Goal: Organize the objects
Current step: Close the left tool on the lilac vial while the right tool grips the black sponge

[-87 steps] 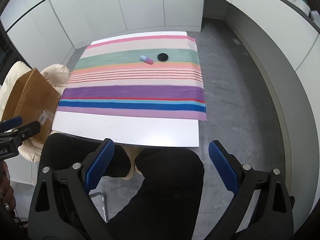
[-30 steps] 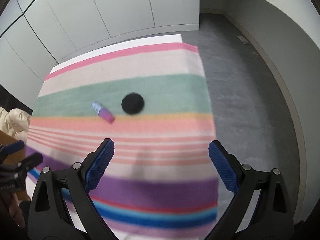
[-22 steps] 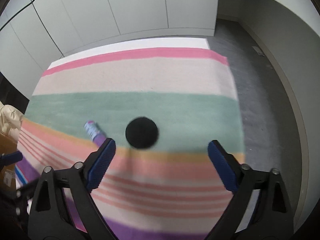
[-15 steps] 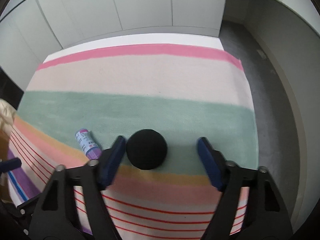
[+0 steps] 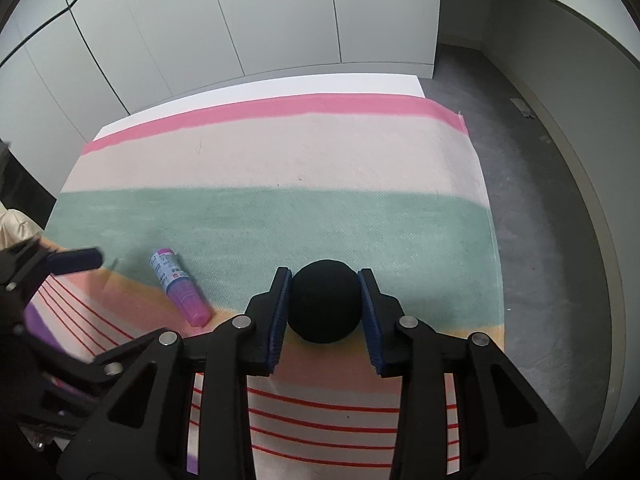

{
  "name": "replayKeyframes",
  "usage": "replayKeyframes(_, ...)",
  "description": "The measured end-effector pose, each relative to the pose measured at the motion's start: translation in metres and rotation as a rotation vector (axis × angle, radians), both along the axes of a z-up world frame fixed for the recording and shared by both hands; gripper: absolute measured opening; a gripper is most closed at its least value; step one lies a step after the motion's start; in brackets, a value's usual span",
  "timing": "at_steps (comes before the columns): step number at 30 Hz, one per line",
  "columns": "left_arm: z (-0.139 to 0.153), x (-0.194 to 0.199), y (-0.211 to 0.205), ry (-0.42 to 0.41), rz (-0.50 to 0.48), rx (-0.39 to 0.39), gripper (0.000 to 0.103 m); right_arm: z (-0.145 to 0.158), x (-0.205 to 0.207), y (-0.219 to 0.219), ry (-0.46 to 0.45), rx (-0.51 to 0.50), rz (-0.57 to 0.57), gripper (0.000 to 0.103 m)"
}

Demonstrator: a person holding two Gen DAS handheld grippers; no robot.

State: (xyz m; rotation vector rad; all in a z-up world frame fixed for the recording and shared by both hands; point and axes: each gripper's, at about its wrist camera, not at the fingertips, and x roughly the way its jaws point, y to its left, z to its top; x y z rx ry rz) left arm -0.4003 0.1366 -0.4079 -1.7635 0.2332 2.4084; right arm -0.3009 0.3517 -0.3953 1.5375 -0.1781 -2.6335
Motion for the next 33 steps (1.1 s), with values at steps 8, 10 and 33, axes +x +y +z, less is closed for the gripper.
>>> replayKeyframes(8,-0.005,-0.014,0.006,-0.020,-0.011,0.064,0.100,0.003,0.008,0.014,-0.004,-0.082,-0.026,0.035)
replayKeyframes(10,-0.005,-0.017,0.009,-0.027,-0.009,0.070,0.100,0.003,0.009,0.014,-0.005,-0.086,-0.026,0.035)
replayKeyframes(33,0.005,-0.016,0.033,-0.025,0.088,0.027,0.057,0.005,0.015,0.023,-0.014,-0.176,-0.058,0.035)
